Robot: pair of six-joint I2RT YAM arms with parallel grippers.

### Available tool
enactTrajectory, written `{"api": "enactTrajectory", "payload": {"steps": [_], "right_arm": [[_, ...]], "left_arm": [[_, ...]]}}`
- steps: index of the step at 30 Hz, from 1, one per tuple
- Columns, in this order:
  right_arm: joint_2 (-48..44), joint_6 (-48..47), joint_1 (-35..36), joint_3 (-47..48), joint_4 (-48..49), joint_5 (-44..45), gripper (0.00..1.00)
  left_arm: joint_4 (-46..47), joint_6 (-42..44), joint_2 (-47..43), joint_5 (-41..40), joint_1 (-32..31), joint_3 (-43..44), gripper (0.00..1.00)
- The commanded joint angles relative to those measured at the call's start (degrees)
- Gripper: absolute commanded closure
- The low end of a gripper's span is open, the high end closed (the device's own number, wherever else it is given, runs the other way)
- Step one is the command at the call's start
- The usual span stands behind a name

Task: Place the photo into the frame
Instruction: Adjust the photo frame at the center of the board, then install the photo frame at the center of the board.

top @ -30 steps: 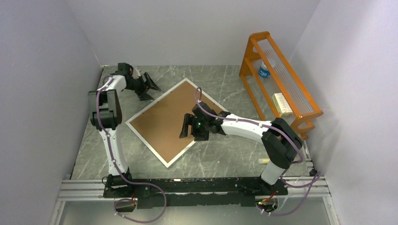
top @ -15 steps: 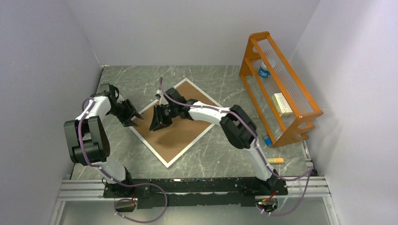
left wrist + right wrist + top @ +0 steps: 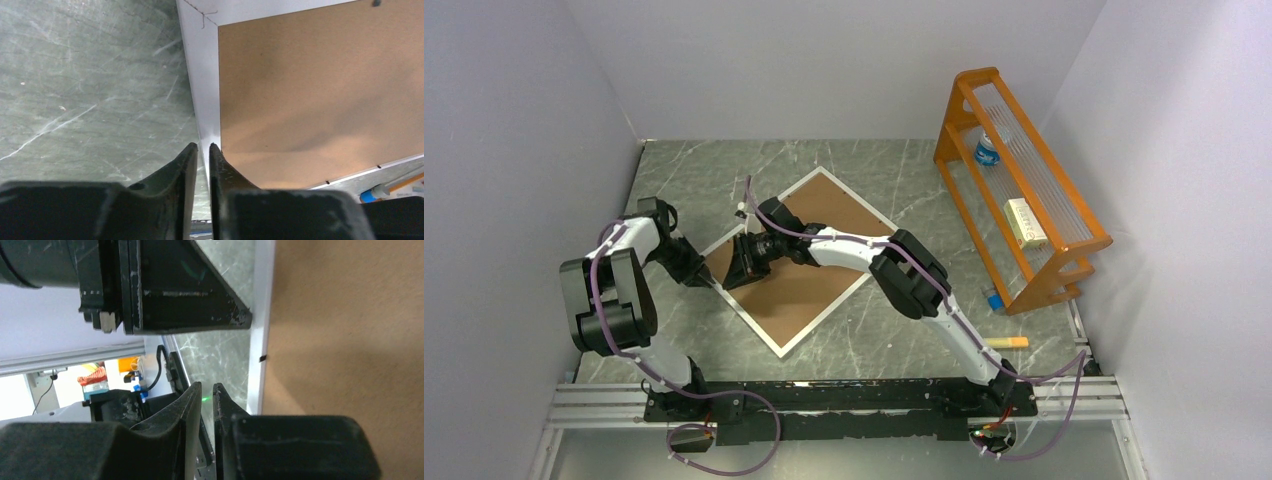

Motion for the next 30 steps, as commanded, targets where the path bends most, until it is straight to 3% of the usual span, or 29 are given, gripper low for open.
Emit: {"api": "enactTrajectory", "payload": {"steps": [1,7,16,20,30], "right_arm": [[3.2,0.9,-0.3,4.8,2.9,0.4,0.82],[6.8,1.9,-0.3,8.9,2.8,1.2,0.83],[9.3,-0.3,-0.4,11.2,-1.3,3.7,0.84],[10.5,-4.2,-0.6,11.9,-8.1,7.0,0.85],[9.7,-6.3,-2.5,5.4,-14.4,7.3,0.87]], "left_arm": [[-1.0,0.0,2.3,0.2,0.1,0.9,0.87],[-2.0,1.1,3.7,-1.2,0.1,1.0,0.96],[-2.2,1.5,4.1,-1.6,0.1,0.0,0.97],[-2.3,1.6,4.1,-1.8,0.1,0.2,0.97],[-3.5,2.0,5.4,-3.5,0.1,0.7,0.97]]}}
